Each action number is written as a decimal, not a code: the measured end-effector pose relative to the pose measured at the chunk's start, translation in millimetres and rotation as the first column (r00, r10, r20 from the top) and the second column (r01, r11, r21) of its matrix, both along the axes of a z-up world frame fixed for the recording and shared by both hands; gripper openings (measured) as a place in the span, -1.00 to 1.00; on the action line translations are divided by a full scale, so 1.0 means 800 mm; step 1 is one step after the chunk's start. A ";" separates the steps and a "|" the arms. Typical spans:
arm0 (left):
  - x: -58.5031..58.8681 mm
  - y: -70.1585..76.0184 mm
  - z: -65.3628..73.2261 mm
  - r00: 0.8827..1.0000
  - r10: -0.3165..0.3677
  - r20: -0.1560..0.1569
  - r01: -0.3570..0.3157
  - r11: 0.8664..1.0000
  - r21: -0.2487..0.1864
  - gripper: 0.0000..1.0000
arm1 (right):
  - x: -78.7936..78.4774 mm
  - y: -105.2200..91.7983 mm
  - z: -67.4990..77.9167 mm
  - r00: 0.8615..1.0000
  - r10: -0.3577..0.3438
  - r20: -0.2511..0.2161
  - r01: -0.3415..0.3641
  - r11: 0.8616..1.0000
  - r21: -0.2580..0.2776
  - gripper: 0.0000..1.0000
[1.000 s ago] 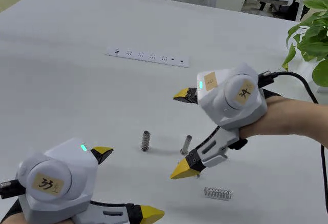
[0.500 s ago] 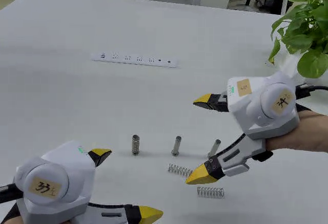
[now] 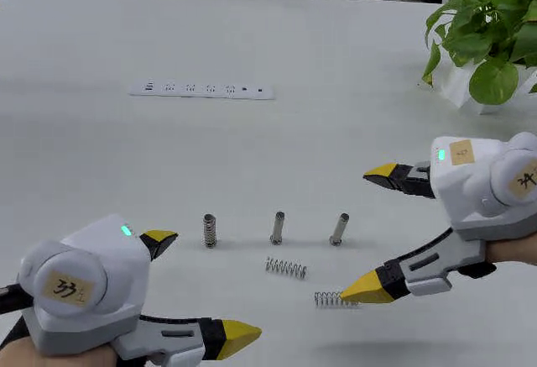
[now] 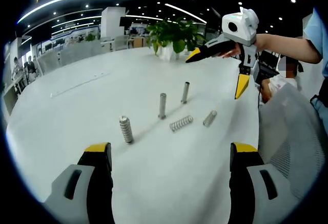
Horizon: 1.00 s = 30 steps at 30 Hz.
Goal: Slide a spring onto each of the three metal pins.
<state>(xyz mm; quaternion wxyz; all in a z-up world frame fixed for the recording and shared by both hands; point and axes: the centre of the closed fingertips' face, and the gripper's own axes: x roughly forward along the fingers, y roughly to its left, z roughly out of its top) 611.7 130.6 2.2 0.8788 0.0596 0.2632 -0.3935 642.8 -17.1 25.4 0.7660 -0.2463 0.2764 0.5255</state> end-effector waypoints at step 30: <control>-0.005 -0.015 0.002 0.996 -0.085 0.032 0.084 0.996 0.016 0.75 | -0.056 -0.072 -0.028 0.975 -0.210 -0.075 0.213 0.976 0.037 0.99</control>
